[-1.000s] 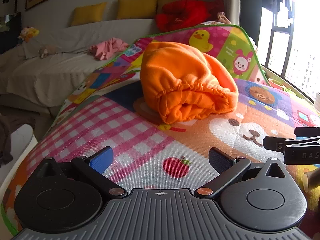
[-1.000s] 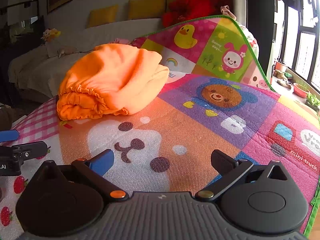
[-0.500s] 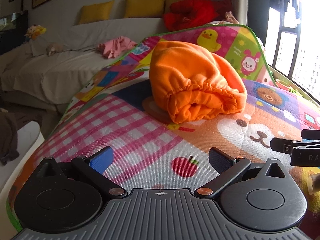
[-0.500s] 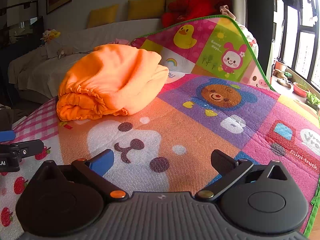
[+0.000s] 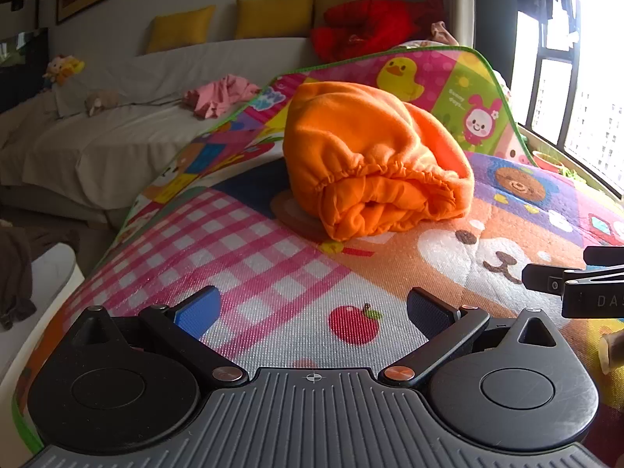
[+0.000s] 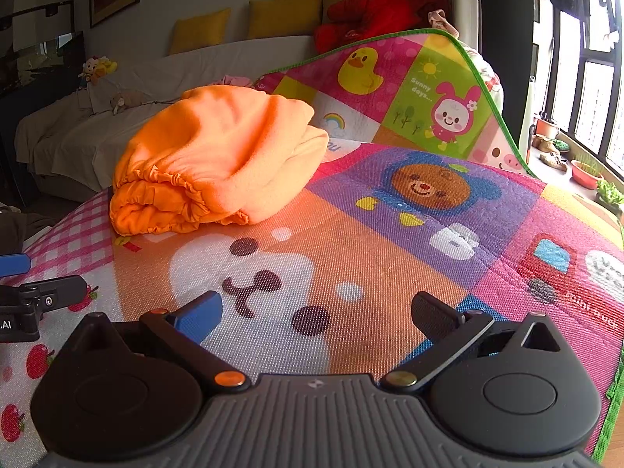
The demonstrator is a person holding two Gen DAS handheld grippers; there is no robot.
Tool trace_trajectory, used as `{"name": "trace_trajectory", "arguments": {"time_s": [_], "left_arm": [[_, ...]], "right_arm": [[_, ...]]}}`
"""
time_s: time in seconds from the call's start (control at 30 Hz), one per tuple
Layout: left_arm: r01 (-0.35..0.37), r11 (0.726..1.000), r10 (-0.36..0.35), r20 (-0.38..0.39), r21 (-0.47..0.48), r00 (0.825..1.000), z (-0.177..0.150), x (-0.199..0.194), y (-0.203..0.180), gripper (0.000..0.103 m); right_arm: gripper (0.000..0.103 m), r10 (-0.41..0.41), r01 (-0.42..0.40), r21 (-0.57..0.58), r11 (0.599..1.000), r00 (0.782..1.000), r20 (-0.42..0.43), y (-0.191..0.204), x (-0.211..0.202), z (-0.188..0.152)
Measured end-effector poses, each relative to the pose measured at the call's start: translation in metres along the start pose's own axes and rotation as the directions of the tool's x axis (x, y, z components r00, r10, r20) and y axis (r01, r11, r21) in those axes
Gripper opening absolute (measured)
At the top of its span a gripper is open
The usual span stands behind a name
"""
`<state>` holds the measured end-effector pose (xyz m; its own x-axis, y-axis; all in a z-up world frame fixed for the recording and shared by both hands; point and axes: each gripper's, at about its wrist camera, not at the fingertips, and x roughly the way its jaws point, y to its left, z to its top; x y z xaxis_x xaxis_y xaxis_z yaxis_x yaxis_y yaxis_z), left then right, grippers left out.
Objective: Fold clothes
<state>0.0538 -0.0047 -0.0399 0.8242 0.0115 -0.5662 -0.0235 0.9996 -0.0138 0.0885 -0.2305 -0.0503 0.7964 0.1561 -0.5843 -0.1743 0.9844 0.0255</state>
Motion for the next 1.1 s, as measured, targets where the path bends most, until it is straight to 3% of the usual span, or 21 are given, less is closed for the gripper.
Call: {"name": "trace_trajectory", "arguments": {"time_s": [1.1], "left_arm": [[0.015,1.000,-0.015,-0.008,0.002,1.000,-0.0003,0.0005,0.0005,0.103]], "right_arm": [[0.103,-0.014,0.014,-0.017,1.000,1.000,0.001,0.0029,0.0006,0.0002]]}}
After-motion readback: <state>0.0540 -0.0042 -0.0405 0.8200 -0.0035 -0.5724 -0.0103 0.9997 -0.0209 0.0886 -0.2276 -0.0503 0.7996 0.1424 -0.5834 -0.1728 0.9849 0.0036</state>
